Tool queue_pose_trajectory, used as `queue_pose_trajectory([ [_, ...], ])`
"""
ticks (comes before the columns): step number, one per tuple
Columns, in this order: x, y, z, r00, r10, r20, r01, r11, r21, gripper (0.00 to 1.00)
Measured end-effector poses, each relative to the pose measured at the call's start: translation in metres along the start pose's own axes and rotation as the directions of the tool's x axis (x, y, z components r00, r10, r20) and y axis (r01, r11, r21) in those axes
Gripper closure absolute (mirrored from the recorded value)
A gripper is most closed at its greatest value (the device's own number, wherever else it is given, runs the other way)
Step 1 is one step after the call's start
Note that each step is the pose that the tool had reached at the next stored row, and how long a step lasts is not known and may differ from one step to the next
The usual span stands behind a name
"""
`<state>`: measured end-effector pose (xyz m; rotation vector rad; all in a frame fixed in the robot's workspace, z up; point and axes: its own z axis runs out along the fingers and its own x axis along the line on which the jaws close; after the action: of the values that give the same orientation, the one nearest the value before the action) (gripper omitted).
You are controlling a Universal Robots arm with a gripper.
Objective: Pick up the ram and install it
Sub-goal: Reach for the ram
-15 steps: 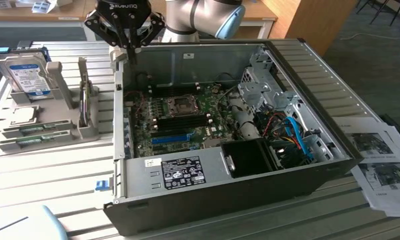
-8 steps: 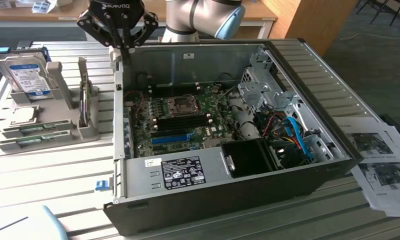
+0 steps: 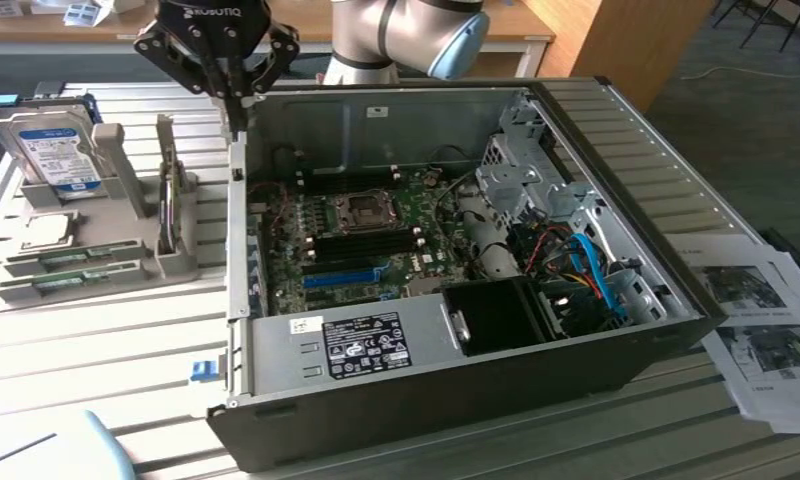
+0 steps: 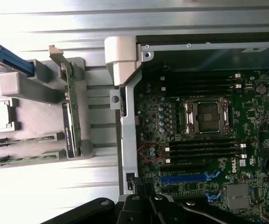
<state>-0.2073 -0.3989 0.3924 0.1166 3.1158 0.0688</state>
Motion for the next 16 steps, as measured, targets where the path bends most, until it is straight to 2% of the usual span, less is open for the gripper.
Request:
queue_pose_trajectory([
  [16, 0.031, -0.0023, -0.0004, 1.0000, 0.000, 0.0000, 0.000, 1.0000, 0.0000, 0.91],
])
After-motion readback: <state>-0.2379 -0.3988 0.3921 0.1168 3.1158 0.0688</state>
